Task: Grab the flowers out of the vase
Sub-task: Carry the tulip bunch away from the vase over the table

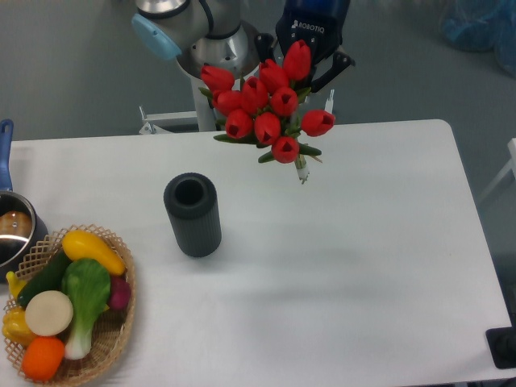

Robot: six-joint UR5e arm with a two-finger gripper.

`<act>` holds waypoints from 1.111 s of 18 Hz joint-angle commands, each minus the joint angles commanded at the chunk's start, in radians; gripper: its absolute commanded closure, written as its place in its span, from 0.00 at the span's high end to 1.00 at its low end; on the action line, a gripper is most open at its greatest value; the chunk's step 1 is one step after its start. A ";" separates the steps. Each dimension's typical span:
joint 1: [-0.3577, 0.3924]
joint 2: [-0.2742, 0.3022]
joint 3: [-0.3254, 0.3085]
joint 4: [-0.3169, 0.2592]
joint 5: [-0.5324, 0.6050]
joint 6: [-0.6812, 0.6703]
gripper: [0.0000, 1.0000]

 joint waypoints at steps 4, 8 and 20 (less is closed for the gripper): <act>-0.047 -0.009 0.020 -0.017 0.100 0.005 0.06; -0.069 -0.009 -0.008 -0.018 0.181 0.032 0.06; -0.087 -0.104 -0.020 -0.015 0.402 0.118 0.06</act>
